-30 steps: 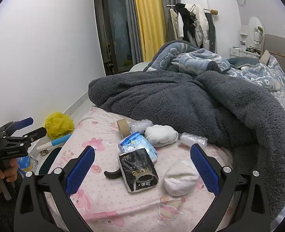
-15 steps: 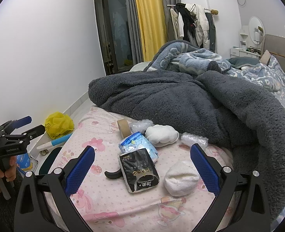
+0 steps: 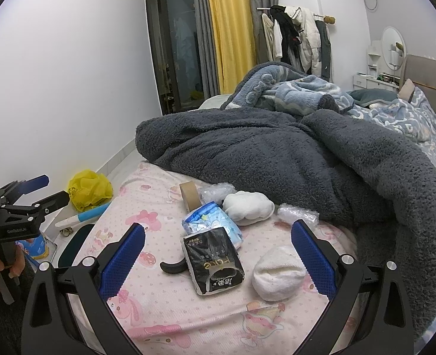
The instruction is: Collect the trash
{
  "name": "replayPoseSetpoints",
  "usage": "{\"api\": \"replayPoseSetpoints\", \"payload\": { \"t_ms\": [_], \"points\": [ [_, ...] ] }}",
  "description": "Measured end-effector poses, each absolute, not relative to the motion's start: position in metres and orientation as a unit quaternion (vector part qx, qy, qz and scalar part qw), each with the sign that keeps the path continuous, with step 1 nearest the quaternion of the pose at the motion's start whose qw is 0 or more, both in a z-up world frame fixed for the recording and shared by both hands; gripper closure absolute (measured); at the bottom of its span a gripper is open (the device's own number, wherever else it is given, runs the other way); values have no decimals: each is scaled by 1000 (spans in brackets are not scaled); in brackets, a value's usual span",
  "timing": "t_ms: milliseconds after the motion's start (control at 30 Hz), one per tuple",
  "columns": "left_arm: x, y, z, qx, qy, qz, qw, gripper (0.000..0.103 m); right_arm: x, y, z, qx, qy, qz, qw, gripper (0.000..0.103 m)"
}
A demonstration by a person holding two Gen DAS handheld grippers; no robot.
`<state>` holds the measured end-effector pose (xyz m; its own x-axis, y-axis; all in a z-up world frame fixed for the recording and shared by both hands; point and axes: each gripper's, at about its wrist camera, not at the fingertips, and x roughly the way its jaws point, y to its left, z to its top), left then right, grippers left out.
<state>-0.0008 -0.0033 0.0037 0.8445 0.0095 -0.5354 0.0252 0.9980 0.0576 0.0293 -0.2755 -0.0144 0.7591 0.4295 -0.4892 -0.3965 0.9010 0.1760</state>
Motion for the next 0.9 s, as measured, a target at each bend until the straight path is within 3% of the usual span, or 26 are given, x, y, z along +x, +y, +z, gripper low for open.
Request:
{"api": "replayPoseSetpoints", "payload": {
  "t_ms": [900],
  "points": [
    [0,-1,3,15,279,-7,960,3,26,-275,-10,32,266,219,938,3]
  ]
}}
